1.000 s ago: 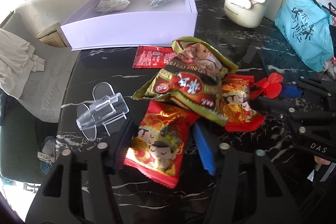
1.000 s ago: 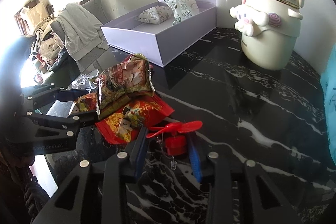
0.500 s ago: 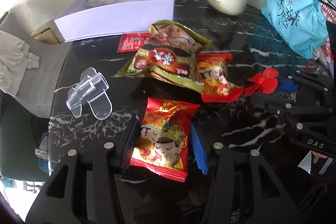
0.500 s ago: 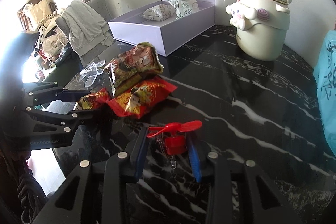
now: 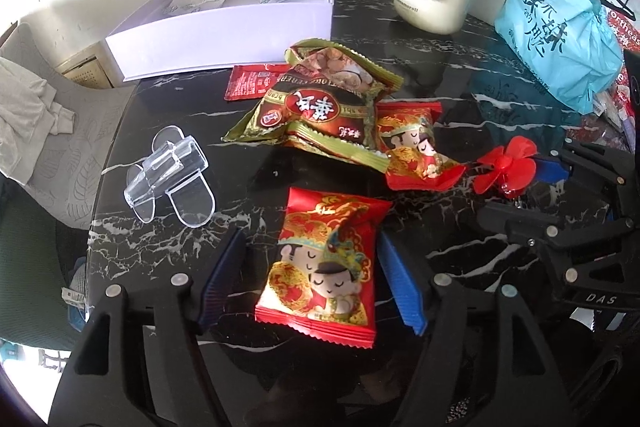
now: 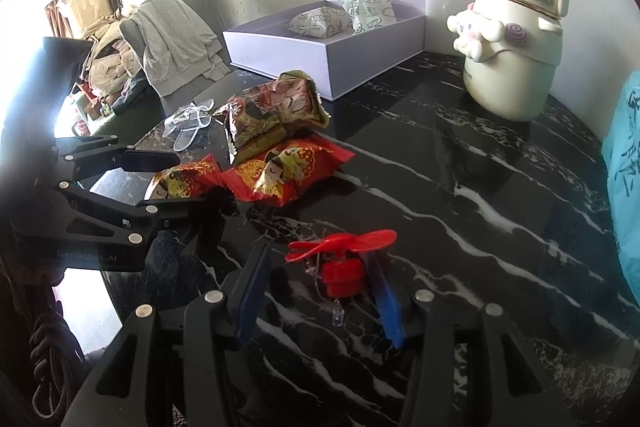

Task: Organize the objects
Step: 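Lift the red snack packet with the left tool while the right tool grasps the red fan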

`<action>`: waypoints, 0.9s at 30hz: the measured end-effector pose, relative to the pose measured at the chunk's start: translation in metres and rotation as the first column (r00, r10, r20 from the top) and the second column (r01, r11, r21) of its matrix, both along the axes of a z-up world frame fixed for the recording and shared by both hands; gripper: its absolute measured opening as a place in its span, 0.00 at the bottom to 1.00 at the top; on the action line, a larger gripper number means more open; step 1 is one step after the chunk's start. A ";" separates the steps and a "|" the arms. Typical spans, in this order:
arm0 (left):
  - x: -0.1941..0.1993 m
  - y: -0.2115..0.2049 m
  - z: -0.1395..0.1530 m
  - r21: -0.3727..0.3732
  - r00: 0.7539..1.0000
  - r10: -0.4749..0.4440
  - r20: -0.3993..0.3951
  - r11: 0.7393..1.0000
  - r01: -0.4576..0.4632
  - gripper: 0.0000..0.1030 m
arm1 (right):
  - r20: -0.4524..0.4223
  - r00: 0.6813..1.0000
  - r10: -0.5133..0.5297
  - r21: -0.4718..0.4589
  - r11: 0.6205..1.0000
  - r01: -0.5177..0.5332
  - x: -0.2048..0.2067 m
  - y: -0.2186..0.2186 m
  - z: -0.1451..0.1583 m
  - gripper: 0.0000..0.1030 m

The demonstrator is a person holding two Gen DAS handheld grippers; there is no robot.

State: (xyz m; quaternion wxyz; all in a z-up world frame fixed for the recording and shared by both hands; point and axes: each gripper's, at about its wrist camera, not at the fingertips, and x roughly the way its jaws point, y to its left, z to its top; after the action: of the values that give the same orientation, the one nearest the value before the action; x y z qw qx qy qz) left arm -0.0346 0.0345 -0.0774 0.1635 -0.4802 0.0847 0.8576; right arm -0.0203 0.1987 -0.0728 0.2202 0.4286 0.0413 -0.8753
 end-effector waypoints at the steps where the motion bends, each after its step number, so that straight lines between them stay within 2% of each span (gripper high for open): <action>1: 0.000 0.000 0.000 0.002 1.000 -0.002 -0.002 1.000 0.002 0.66 | -0.006 1.000 0.001 0.004 1.000 -0.001 0.001 -0.001 0.000 0.50; 5: 0.000 0.000 0.001 0.007 1.000 -0.018 -0.001 1.000 0.018 0.64 | -0.011 1.000 0.002 0.005 1.000 -0.002 0.002 -0.001 -0.001 0.50; 7: 0.000 0.000 0.002 0.007 1.000 -0.009 -0.003 1.000 0.009 0.55 | -0.013 1.000 0.004 0.006 1.000 -0.004 0.002 -0.001 -0.001 0.50; 8: 0.000 0.000 0.002 0.008 1.000 -0.007 -0.004 1.000 0.007 0.52 | -0.015 1.000 0.005 0.009 1.000 -0.005 0.002 -0.001 -0.001 0.46; 9: 0.000 -0.001 0.003 0.008 1.000 -0.006 -0.004 1.000 0.006 0.42 | -0.019 1.000 0.003 0.014 1.000 -0.003 0.003 -0.001 -0.001 0.38; 10: 0.000 -0.001 0.004 0.007 1.000 -0.003 -0.001 1.000 0.003 0.42 | -0.024 1.000 0.000 0.023 1.000 0.001 0.003 -0.001 -0.001 0.25; 17: 0.001 0.002 0.008 0.022 1.000 -0.003 0.020 1.000 0.003 0.39 | 0.002 1.000 0.007 -0.027 1.000 -0.007 0.001 0.003 0.002 0.25; 27: 0.007 0.001 0.035 0.022 0.999 0.004 -0.037 1.000 -0.004 0.39 | -0.053 0.997 0.052 -0.026 0.998 -0.053 0.007 -0.002 0.027 0.25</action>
State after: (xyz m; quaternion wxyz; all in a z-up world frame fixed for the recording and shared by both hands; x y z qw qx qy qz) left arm -0.0277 0.0359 -0.0420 0.1655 -0.4625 0.0774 0.8676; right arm -0.0136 0.1969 -0.0460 0.2479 0.4010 0.0462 -0.8807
